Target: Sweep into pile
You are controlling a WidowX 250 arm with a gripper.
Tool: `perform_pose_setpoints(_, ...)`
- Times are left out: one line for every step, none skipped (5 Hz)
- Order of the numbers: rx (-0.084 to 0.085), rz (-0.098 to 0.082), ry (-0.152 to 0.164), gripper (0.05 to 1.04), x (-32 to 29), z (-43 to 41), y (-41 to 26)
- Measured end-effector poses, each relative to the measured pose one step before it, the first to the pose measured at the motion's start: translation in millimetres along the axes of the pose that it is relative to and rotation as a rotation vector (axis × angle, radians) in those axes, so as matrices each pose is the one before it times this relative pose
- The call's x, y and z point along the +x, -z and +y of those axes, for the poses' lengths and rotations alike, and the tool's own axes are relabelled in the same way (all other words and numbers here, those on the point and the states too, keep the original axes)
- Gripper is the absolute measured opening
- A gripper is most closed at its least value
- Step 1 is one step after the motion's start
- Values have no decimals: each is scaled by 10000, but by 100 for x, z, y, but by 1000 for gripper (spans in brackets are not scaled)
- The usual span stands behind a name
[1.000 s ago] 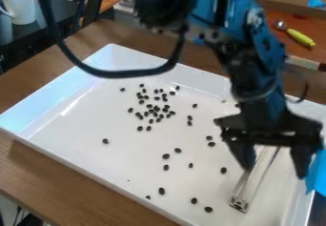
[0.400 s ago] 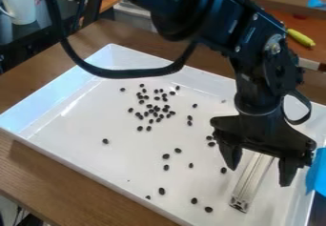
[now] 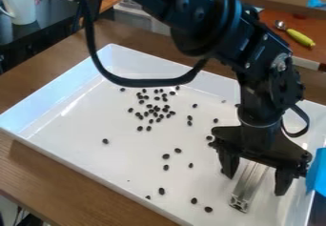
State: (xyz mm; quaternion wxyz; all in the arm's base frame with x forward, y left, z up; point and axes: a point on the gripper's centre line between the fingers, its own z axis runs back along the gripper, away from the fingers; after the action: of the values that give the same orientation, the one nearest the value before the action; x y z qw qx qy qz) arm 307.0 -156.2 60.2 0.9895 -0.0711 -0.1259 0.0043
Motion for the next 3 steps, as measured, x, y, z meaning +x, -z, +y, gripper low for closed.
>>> perform_pose_setpoints(16,-61,-50,970,940,-135,554)
perform_pose_setpoints(-35,77,-224,795,330,723,-14)
perform_pose_setpoints(-133,255,-276,506,172,768,-117)
